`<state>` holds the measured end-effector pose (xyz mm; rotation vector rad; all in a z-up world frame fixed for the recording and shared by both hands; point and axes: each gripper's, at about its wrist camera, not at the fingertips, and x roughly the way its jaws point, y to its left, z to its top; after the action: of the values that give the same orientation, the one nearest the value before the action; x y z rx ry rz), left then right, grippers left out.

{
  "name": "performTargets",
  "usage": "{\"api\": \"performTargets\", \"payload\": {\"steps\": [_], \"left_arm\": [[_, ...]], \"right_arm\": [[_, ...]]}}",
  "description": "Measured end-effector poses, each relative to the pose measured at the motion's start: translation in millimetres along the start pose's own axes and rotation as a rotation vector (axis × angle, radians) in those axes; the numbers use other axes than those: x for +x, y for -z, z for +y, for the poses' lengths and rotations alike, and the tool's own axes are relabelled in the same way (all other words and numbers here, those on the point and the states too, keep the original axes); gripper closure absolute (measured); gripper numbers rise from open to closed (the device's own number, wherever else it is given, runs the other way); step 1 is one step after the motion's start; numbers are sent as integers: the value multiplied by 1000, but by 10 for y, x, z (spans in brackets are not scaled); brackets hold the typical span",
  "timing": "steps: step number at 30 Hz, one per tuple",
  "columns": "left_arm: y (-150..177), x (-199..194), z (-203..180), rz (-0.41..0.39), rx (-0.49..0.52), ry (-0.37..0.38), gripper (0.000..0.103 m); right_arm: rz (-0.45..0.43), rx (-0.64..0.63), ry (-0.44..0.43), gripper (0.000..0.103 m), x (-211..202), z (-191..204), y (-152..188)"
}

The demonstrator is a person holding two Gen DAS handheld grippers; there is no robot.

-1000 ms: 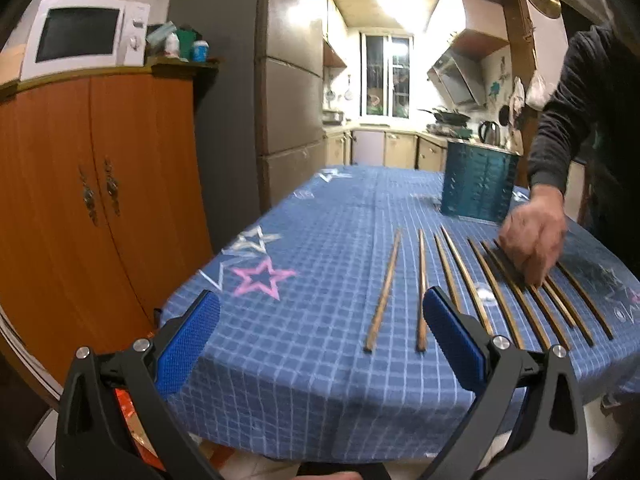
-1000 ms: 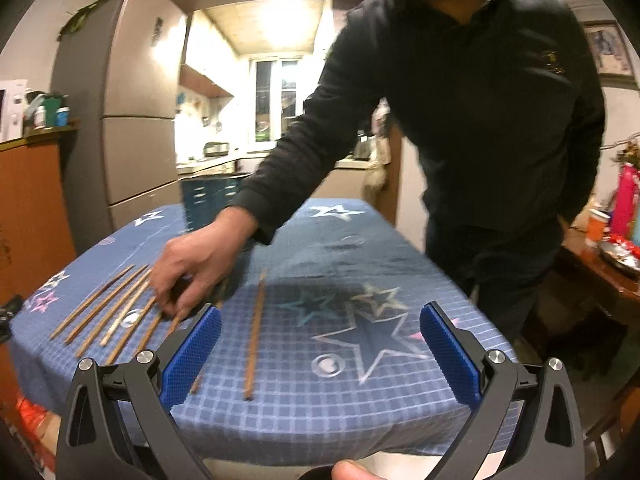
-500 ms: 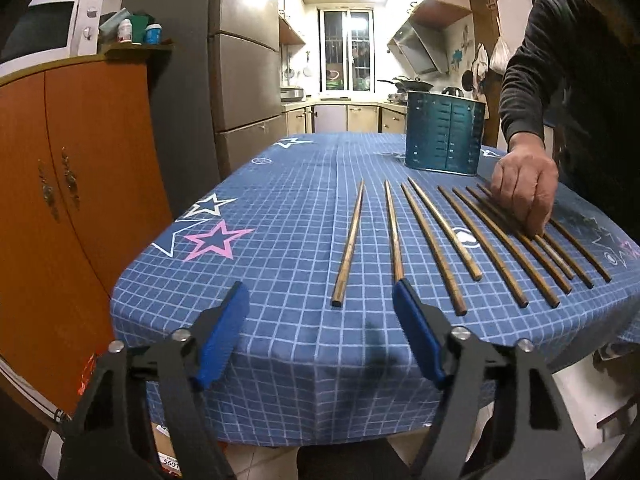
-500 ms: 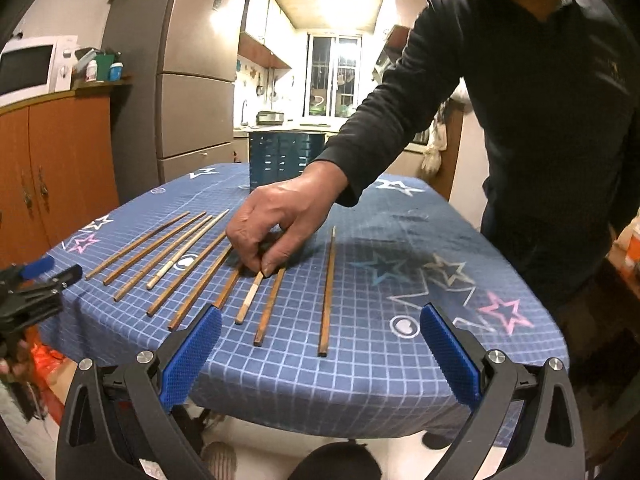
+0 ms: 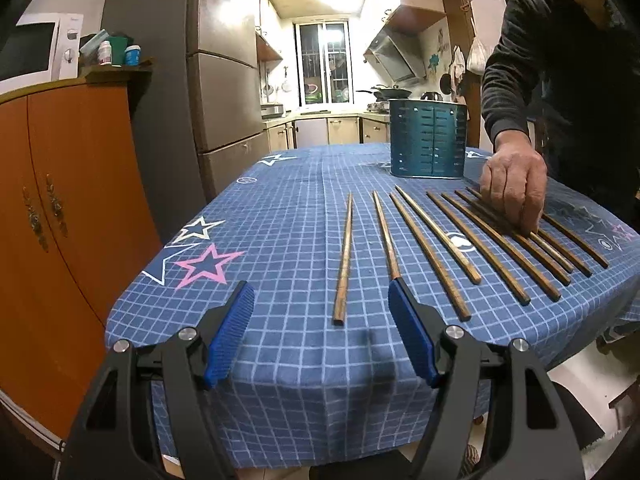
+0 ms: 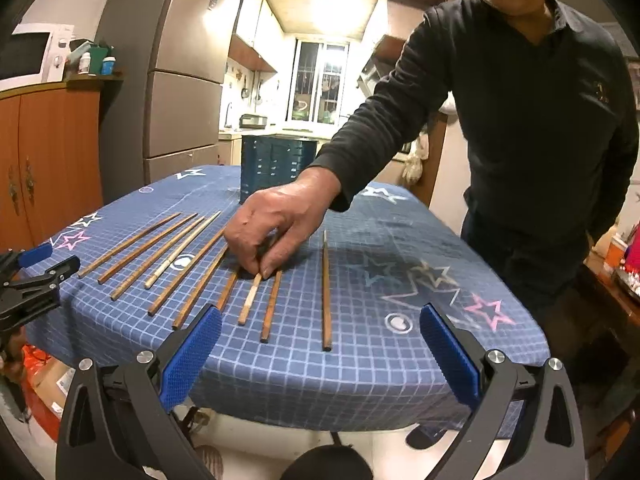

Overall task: Organize utensils
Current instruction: 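Lower both tools toward the row of wooden chopsticks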

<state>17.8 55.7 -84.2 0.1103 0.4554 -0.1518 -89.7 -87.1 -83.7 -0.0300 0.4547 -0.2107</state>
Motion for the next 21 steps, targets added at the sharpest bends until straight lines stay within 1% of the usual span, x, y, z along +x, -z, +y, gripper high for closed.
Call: {"api": "performTargets", "payload": {"steps": [3, 5, 7, 8, 9, 10, 12, 13, 14, 19, 21], "left_arm": [[8, 35, 24, 12, 1, 3, 36], [29, 55, 47, 24, -8, 18, 36], [60, 79, 60, 32, -9, 28, 38], [74, 87, 72, 38, -10, 35, 43], [85, 104, 70, 47, -10, 44, 47], [97, 121, 72, 55, -11, 57, 48], [117, 138, 65, 56, -5, 70, 50], [126, 142, 68, 55, -1, 77, 50], [140, 145, 69, 54, 3, 86, 53], [193, 177, 87, 58, 8, 110, 53], [192, 187, 75, 52, 14, 114, 54]], "right_arm": [[38, 25, -55, 4, 32, 37, 9], [35, 10, -89, 4, 18, 122, 21], [26, -1, -129, 17, 12, 203, 42], [38, -15, -141, 30, 44, 257, 57], [53, -28, -151, 47, 81, 299, 69], [78, -50, -165, 56, 154, 364, 97], [104, -77, -177, 81, 267, 463, 156], [109, -89, -182, 86, 299, 507, 179], [110, -97, -185, 89, 315, 539, 200], [103, -107, -197, 91, 375, 628, 255], [108, -104, -197, 94, 409, 628, 265]]}}
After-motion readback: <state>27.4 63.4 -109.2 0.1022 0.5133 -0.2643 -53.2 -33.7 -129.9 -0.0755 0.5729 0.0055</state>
